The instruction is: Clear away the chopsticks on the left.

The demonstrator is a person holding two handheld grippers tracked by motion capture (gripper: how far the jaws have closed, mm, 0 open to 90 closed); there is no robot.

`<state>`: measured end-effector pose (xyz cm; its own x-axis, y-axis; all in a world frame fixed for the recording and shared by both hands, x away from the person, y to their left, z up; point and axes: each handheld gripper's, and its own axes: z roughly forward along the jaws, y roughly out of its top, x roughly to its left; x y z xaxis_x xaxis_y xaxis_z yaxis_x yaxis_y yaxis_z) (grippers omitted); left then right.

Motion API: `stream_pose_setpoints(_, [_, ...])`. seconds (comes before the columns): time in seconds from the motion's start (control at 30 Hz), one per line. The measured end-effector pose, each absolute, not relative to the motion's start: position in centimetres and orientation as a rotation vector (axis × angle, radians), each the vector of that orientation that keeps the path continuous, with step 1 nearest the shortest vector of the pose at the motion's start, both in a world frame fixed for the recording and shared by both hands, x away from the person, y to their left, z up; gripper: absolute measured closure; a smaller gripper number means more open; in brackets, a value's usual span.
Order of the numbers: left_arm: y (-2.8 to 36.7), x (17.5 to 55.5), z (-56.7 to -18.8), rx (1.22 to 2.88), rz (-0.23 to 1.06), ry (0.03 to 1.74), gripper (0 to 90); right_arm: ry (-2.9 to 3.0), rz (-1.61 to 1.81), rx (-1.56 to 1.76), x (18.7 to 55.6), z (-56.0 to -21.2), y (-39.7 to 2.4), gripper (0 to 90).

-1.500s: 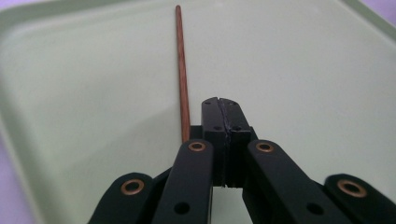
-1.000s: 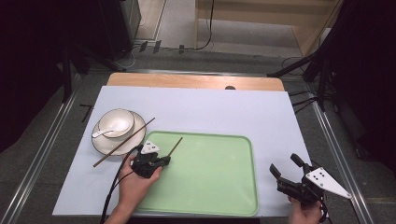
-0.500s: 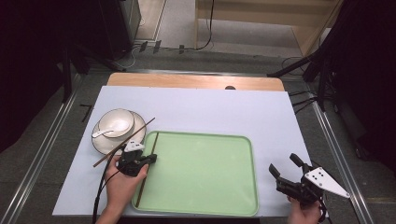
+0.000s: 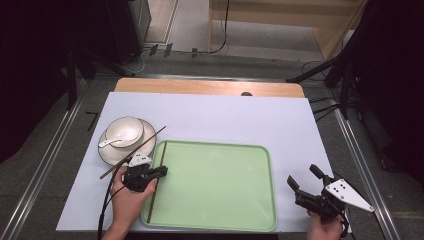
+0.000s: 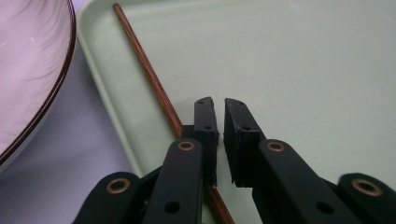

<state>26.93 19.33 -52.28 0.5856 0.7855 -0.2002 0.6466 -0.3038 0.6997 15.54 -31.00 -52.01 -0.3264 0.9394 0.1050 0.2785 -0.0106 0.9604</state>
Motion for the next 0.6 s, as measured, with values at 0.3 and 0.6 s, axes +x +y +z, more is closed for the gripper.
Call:
stream_pose_setpoints(0.3, [19.56,26.83,-52.09,2.029,0.221,1.107,77.4,1.65,1.366,1.278,15.53,-51.99,-30.94,13.0])
stream_pose_setpoints(0.6, [20.06,26.71,-51.62,2.009,0.22,1.081,75.5,1.655,1.366,1.276,15.62,-52.06,-30.83,13.0])
